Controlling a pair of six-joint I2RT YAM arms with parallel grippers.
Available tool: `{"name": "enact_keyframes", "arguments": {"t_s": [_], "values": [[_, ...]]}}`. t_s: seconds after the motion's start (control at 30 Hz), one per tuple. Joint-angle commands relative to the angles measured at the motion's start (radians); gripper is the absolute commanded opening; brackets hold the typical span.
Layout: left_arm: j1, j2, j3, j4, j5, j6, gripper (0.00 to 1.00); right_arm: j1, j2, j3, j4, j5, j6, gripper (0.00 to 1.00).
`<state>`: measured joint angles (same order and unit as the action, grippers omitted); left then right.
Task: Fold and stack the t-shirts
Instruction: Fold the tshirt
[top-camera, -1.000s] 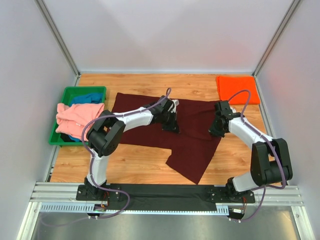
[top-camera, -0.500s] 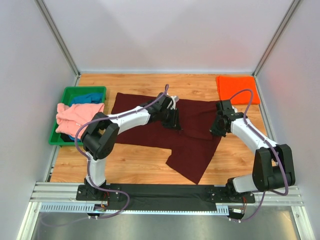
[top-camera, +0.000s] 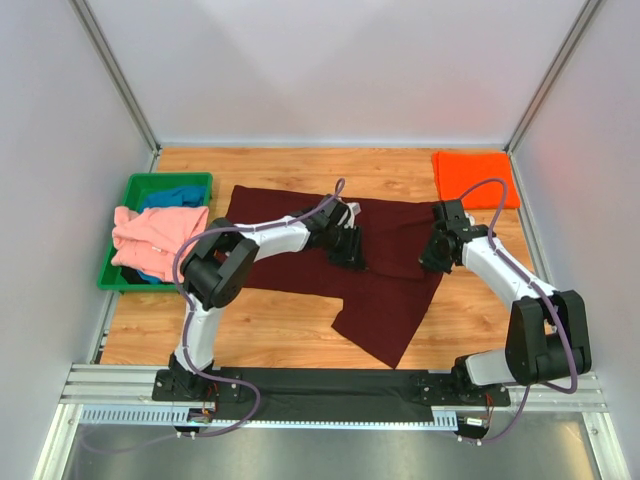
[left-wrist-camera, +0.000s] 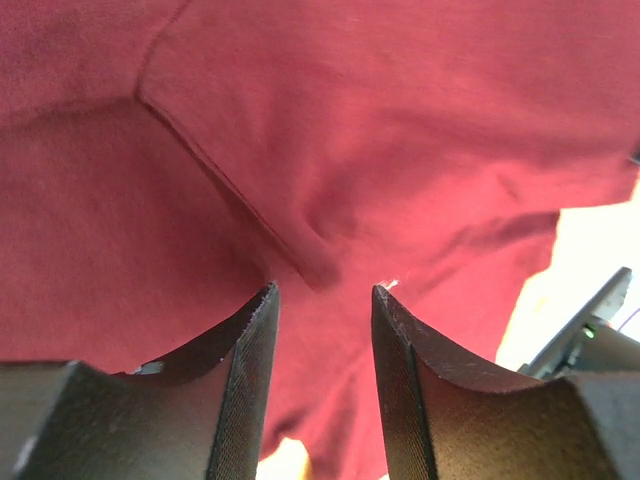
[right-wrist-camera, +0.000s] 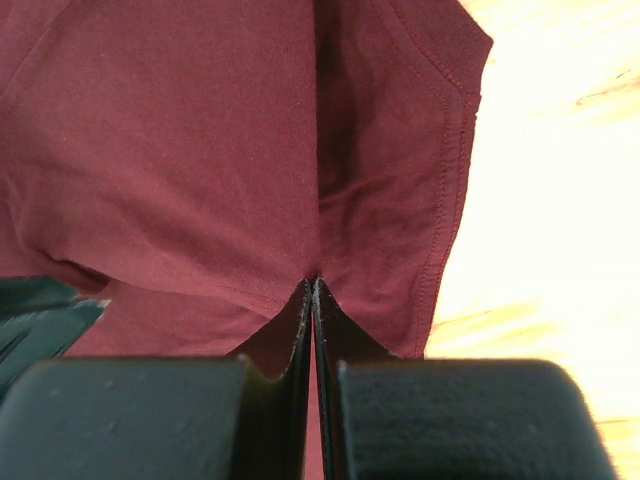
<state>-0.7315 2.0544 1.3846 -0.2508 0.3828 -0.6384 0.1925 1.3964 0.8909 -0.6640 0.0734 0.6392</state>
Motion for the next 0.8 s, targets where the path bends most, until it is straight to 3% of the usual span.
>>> {"name": "enact_keyframes", "arguments": {"t_s": [0.0, 0.17, 0.23, 0.27, 0.43, 0.77], "values": [[-0.003, 0.042, 0.063, 0.007, 0.004, 0.005, 0.49, 0.002, -0.031, 0.002, 0.029, -0.012, -0.009, 0.0], [-0.003, 0.062, 0.079, 0.021, 0.004, -0.003, 0.43, 0.002, -0.039, -0.007, 0.033, -0.006, -0.013, 0.0], [-0.003, 0.062, 0.088, 0.007, 0.001, -0.001, 0.32, 0.002, -0.04, -0.009, 0.033, -0.004, -0.016, 0.0], [-0.003, 0.061, 0.091, 0.001, -0.007, -0.001, 0.21, 0.002, -0.042, -0.012, 0.033, -0.004, -0.015, 0.0], [-0.005, 0.04, 0.114, -0.079, -0.019, 0.0, 0.0, 0.002, -0.048, 0.0, 0.005, 0.002, -0.013, 0.0], [-0.005, -0.031, 0.163, -0.245, -0.05, 0.017, 0.0, 0.002, -0.112, 0.01, -0.08, 0.003, 0.02, 0.0]]}}
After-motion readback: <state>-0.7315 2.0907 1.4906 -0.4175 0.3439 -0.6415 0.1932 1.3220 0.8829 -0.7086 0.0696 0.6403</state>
